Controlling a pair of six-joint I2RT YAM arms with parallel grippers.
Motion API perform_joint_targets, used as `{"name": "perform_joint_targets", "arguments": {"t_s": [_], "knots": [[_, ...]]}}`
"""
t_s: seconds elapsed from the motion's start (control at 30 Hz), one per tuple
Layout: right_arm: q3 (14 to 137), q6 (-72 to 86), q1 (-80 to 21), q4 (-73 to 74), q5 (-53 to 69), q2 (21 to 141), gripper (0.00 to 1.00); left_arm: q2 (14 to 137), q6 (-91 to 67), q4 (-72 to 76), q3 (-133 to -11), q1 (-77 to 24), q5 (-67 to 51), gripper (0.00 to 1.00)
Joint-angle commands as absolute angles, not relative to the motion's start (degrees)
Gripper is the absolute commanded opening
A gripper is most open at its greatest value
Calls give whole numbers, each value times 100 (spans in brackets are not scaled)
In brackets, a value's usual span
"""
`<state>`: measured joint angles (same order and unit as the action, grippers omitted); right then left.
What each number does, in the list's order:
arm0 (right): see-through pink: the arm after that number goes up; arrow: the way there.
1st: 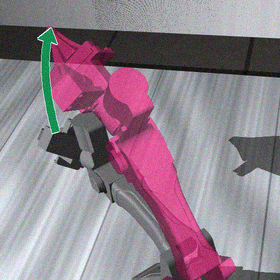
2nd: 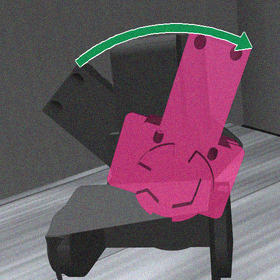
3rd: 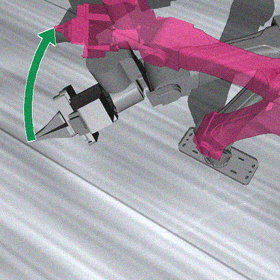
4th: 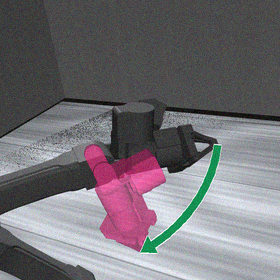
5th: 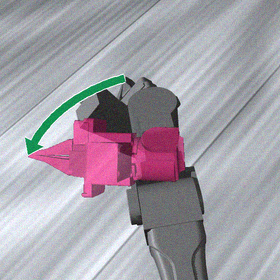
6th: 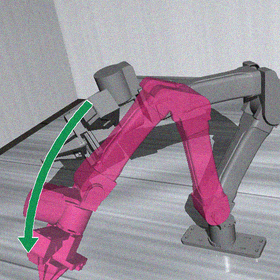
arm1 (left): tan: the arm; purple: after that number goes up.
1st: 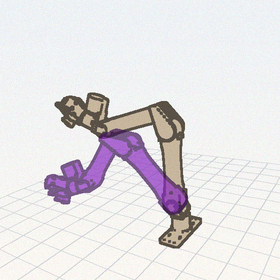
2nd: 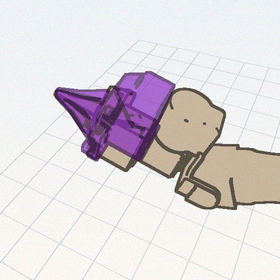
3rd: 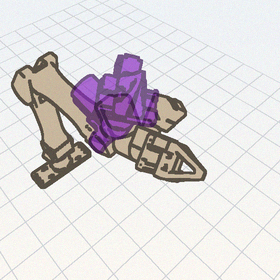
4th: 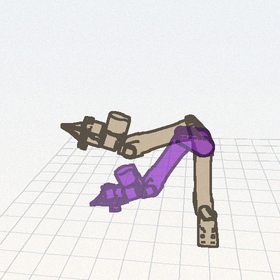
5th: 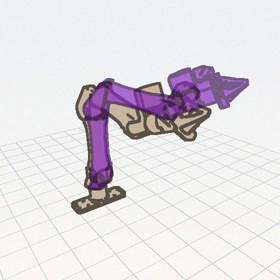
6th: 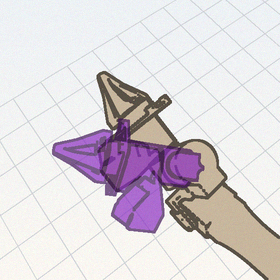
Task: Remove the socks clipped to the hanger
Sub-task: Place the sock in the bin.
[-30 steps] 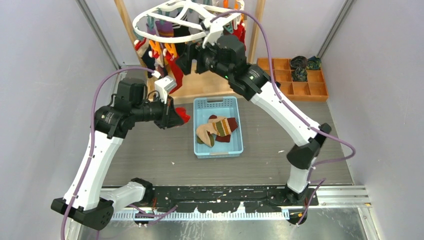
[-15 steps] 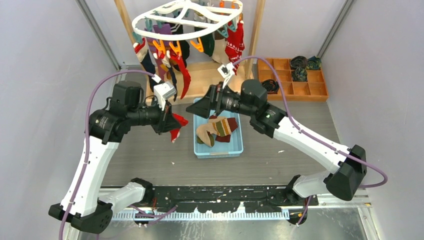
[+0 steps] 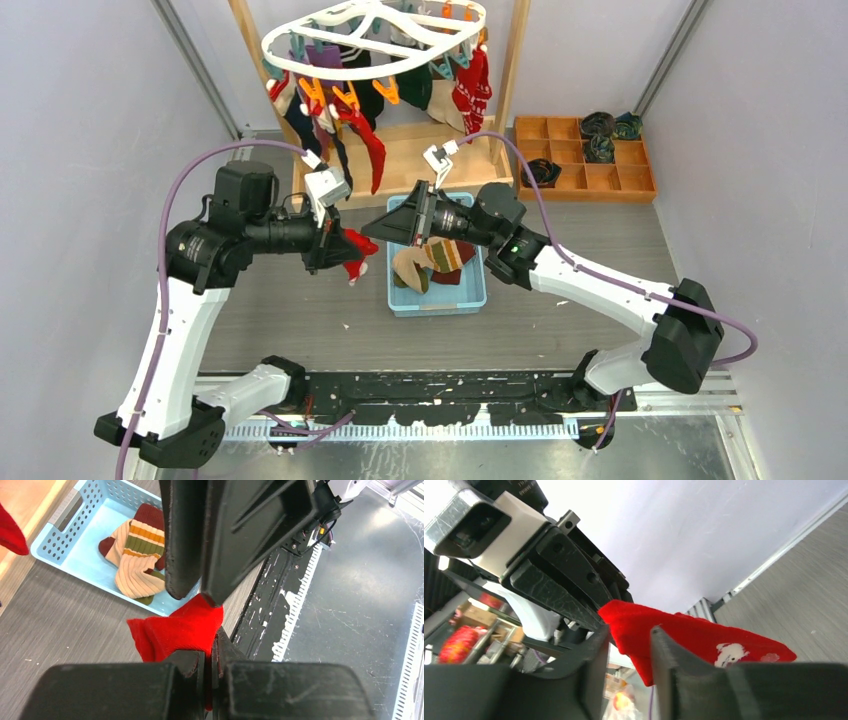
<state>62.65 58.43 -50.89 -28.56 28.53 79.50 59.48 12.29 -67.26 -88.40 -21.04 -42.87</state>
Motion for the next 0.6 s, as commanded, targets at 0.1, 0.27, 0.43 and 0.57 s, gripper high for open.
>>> {"name": "perform_joint_targets", "arguments": {"t_s": [0.1,0.27,0.43,0.57], "knots": [[6134,6449,-5107,-3563,2717,7932,3,5915,1296,-6547,-8931,-2136,-4155,0],[6106,6324,-5044,-3158,2539,7759,1,5900,1332,-6462,-8844,-2136,-3922,0],[6059,6151,-5026,-2630,2553,7683,63,5897,1424,-6512,-8878,-2136,-3935,0],[5909,6562,-5085,-3094,2628,7794,75,5907,1503,-6549,-8920,-2136,-3956,0]]}}
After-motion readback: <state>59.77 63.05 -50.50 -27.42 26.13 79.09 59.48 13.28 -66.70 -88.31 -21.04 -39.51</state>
